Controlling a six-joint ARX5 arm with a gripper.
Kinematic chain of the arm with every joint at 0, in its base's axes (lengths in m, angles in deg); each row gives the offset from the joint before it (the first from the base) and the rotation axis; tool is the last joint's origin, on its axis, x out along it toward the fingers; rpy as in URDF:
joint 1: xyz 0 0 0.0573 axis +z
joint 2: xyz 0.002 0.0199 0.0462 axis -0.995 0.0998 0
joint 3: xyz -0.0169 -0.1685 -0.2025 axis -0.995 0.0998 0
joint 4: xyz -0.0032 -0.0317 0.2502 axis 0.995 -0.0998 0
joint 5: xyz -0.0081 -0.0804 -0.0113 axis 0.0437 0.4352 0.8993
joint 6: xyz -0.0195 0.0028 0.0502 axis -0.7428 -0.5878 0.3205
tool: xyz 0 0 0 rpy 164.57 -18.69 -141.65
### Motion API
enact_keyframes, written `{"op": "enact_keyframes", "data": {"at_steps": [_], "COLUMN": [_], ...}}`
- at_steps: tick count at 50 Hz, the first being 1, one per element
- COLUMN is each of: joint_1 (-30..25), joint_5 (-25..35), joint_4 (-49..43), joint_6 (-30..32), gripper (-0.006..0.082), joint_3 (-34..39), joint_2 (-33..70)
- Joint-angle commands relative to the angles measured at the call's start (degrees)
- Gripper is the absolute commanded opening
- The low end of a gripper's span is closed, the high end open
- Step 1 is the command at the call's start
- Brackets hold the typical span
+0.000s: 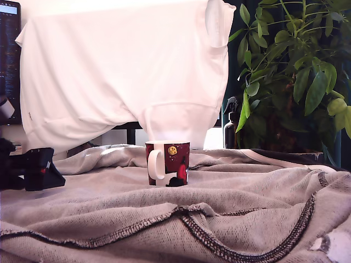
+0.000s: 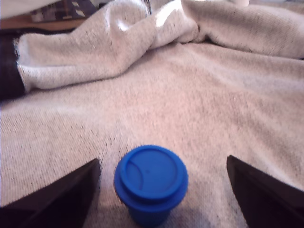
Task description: Pick the blue coffee capsule and place it inside the red coffee cup
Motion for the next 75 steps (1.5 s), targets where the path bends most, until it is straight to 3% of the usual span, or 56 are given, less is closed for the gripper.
{"op": "enact_keyframes", "data": {"at_steps": [1, 9, 14, 36, 51, 60, 75], "joint_1": [0.0, 0.0, 0.0, 0.0, -0.9, -4.7, -14.1], "joint_5": [0.0, 0.1, 0.1, 0.1, 4.4, 6.1, 5.9], "joint_4": [-0.5, -1.0, -0.9, 2.0, 11.8, 16.3, 13.5], "joint_6": [0.4, 0.5, 0.5, 0.0, -10.6, -17.3, -18.4], "gripper": [0.0685, 0.0271, 0.0139, 0.0131, 0.0131, 0.0131, 0.0131], "joint_3": [0.1, 0.1, 0.1, 0.1, -0.1, -2.4, -10.6], "joint_2": [0.6, 0.6, 0.6, 0.4, -1.4, -1.4, -1.4]}}
